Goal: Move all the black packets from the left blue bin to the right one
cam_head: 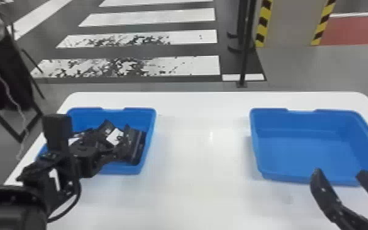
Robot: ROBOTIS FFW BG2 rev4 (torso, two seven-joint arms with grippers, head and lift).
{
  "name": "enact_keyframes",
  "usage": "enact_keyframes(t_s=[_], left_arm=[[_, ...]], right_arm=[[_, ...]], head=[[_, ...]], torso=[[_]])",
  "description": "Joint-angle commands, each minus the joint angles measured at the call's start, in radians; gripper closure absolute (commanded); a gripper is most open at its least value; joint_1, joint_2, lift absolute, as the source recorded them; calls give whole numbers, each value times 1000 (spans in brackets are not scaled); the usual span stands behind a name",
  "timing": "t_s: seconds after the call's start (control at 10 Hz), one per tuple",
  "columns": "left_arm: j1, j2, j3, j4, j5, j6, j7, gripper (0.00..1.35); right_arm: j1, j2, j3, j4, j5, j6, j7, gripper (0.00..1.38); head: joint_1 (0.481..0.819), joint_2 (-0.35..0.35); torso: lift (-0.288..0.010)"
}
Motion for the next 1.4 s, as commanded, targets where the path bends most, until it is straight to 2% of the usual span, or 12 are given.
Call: enact_keyframes(t_s=[0.0, 0.2, 0.4, 0.5, 0.6, 0.7, 0.8, 0.9, 1.0, 1.2, 1.3], left_arm=[[-31, 15, -27, 28, 13, 60, -10, 197], [-94, 38, -65, 111, 17, 94, -67, 205], [-114, 35, -61, 126, 5, 143, -70, 268], [-126, 38, -63, 143, -3, 131, -81, 456], [-139, 40, -65, 146, -17, 141, -88, 734], [-153, 41, -69, 148, -35, 168, -95, 811], [-175, 41, -73, 170, -47, 187, -111, 811], [-205, 43, -77, 183, -115, 231, -147, 912], [-210, 43, -91, 183, -155, 234, -153, 1216], [-190, 41, -83, 160, -165, 205, -168, 1220], [-148, 38, -55, 77, -159, 207, -167, 1220]], right_arm=[[-2, 1, 0, 3, -3, 0, 0, 205], [-5, 1, 2, 6, -7, 0, 2, 205], [-10, 1, 4, 11, -11, 0, 3, 205], [-10, 1, 4, 13, -13, 0, 3, 205], [-10, 1, 4, 15, -15, 0, 5, 205], [-10, 1, 4, 15, -17, 0, 5, 205], [-10, 1, 6, 18, -19, 0, 6, 205], [-12, 1, 6, 20, -23, 0, 6, 205], [-12, 1, 6, 23, -27, 0, 8, 205], [-12, 1, 8, 25, -33, 0, 11, 205], [-15, 1, 8, 23, -33, 0, 11, 205]], head=[[695, 118], [695, 100], [695, 83], [695, 88], [695, 90], [695, 93], [695, 96], [695, 97], [695, 99], [695, 116], [695, 117]], torso=[[-185], [-185], [-185], [-185], [-185], [-185], [-185], [-185], [-185], [-185], [-185]])
